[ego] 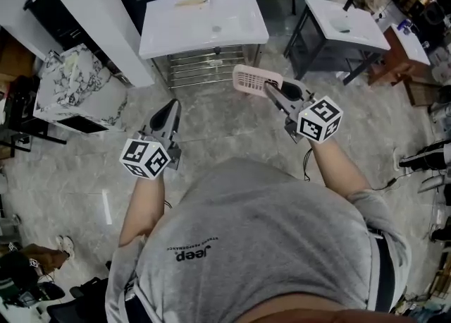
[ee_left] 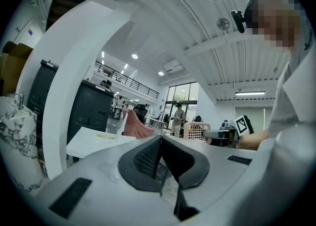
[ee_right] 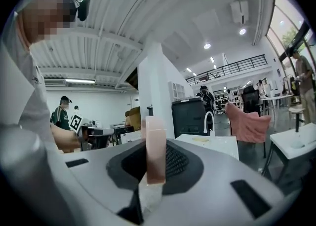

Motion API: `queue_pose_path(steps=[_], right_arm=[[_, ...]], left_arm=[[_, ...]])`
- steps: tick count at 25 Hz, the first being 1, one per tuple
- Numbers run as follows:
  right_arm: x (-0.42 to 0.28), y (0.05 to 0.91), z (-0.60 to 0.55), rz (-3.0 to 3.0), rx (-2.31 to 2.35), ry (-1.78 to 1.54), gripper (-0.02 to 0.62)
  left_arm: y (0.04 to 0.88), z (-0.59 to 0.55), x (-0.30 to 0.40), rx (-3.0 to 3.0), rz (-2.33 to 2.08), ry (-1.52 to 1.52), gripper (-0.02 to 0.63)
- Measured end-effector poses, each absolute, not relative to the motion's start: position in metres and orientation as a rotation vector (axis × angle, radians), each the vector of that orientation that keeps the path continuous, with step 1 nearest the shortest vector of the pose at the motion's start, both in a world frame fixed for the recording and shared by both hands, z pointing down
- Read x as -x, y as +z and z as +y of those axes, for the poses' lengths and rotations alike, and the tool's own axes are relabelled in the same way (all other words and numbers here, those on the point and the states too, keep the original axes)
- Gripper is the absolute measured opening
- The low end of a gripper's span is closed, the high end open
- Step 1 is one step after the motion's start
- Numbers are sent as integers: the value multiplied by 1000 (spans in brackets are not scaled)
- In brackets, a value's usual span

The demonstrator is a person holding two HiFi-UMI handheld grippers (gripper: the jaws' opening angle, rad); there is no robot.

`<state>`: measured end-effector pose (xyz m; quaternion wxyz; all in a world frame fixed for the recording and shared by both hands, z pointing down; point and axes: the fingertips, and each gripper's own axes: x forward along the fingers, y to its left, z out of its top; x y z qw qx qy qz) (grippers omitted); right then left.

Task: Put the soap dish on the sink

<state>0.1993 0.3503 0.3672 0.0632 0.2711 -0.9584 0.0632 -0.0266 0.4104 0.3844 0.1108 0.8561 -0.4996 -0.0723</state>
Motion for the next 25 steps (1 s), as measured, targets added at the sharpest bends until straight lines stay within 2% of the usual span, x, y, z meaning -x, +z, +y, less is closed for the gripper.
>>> queue_pose_path(steps=[16, 25], right_arm=[[-271, 367, 316, -2949, -683, 269, 98], [-249, 380, 267, -2939, -697, 324, 98]], left_arm=[[386, 395, -43, -2444, -1577, -221, 15], [398, 344, -21, -2438, -1547, -217, 15]])
